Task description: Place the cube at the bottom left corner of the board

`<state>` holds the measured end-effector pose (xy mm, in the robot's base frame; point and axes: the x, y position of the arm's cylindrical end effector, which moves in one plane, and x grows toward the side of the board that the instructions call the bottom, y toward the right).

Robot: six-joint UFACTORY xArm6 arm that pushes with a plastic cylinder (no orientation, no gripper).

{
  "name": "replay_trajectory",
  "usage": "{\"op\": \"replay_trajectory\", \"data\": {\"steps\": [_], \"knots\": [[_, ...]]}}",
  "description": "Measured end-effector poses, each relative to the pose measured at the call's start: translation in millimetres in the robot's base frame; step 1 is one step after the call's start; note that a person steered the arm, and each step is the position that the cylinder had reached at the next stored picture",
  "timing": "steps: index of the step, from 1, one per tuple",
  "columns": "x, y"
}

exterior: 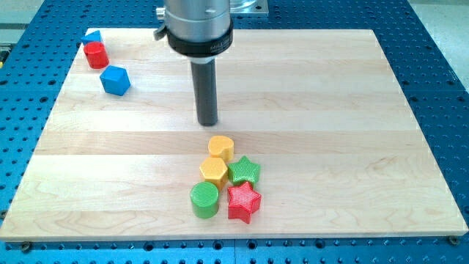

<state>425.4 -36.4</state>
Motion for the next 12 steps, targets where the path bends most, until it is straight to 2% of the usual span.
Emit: {"op": "replay_trajectory", "data": {"steps": [1, 3, 4, 5, 6, 7, 8, 9, 10, 11, 12], "knots": [[11.7, 19.8], [68.8, 34.9], [35.5, 34.0], [28.6, -31.8], [-2.7, -118.8], [-59.2, -152.1], [-60.7, -155.1], [-108.7, -123.6], [-116.0, -172.3], [-69.4, -215.8], [18.3, -227.9]]}}
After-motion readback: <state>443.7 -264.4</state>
